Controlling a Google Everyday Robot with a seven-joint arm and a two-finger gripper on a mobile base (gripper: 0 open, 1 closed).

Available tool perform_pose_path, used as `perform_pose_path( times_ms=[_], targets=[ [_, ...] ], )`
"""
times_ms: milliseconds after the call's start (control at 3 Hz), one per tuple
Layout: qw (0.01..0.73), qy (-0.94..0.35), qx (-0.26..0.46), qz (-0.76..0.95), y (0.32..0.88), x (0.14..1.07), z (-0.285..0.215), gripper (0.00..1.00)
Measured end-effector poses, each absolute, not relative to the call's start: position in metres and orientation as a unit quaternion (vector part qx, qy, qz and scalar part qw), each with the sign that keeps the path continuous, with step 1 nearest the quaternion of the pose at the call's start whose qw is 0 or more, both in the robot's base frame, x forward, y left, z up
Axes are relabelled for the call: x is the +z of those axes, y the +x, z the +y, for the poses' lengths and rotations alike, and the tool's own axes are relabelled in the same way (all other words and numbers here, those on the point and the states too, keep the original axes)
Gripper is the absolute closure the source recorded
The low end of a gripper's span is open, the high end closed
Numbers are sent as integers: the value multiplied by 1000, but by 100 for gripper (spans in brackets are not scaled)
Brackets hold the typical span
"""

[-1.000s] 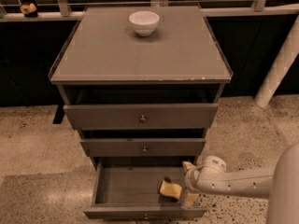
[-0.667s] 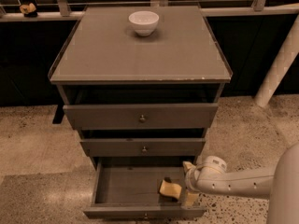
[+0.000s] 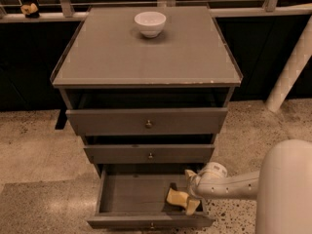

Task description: Pick sponge from bottom drawer and place on counter

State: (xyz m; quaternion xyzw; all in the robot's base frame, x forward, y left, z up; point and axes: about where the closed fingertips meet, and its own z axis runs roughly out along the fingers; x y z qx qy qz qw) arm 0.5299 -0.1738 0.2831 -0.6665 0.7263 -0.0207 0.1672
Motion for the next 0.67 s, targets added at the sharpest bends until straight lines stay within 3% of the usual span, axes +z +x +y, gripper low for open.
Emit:
perform_pose_path(
  times_ms=[667],
  targets=[
    [184, -645, -17, 742, 557, 237, -161, 0]
  ],
)
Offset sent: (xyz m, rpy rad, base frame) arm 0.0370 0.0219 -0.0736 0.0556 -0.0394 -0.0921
